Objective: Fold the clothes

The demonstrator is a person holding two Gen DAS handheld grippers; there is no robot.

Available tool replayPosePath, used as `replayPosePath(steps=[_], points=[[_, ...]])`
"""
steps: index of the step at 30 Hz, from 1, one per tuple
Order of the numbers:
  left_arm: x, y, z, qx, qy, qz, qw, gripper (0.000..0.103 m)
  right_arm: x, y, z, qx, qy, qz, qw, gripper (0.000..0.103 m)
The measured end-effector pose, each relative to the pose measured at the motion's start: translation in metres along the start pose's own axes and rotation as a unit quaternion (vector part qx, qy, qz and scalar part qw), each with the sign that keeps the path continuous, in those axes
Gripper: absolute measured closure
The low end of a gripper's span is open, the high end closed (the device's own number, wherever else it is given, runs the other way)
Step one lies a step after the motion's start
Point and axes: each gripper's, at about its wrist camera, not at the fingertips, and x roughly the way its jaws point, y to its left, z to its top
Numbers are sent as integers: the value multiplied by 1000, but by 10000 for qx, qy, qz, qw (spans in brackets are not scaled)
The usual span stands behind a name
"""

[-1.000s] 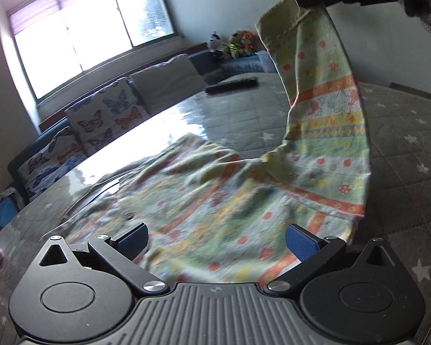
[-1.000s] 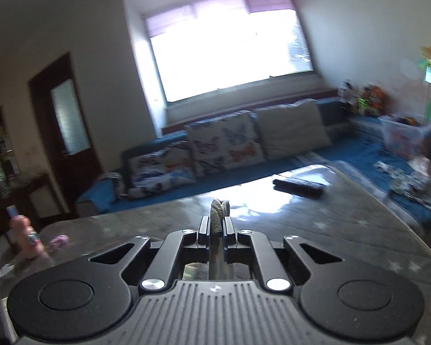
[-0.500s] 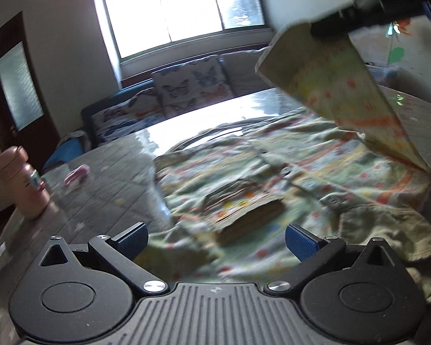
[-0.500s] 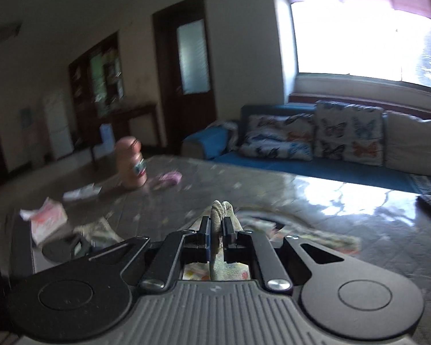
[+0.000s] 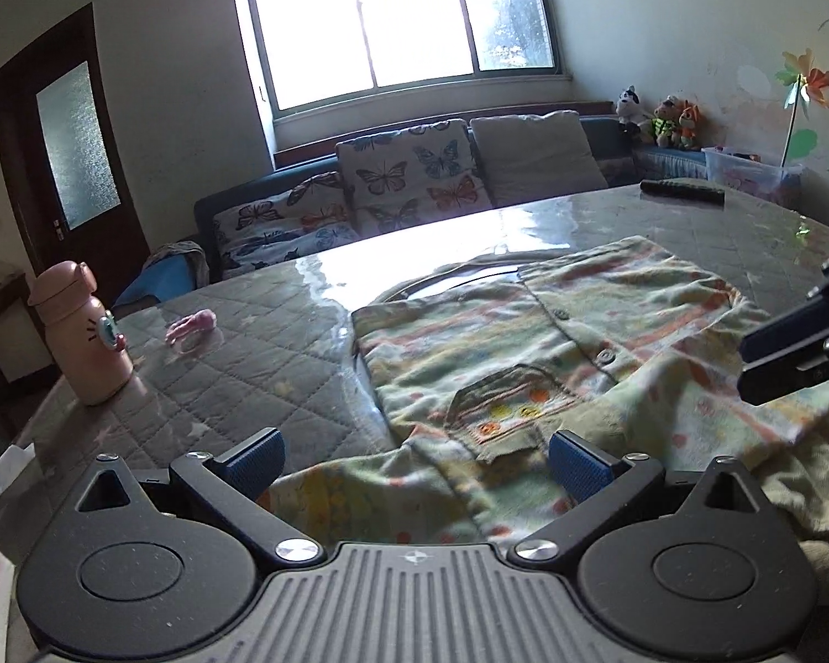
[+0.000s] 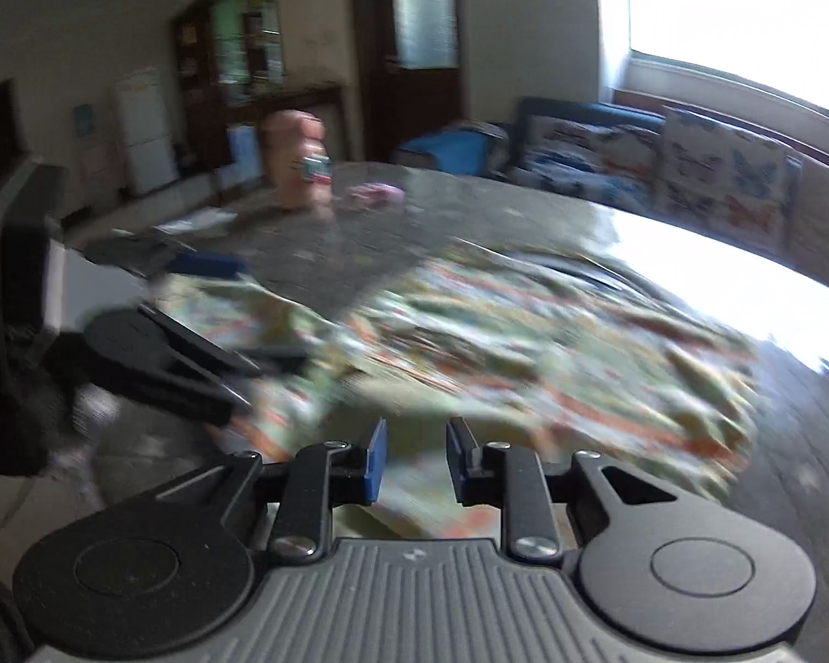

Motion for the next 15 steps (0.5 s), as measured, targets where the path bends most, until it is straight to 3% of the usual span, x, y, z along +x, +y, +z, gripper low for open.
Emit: replayPosePath(steps=[9, 15], points=[[15, -26, 11, 140, -18, -474, 9988, 1, -14, -58, -39, 803, 330, -834, 9927, 80], [24, -34, 12, 67, 131, -676, 9976, 8, -12, -77, -28, 824, 65, -943, 9921, 80]])
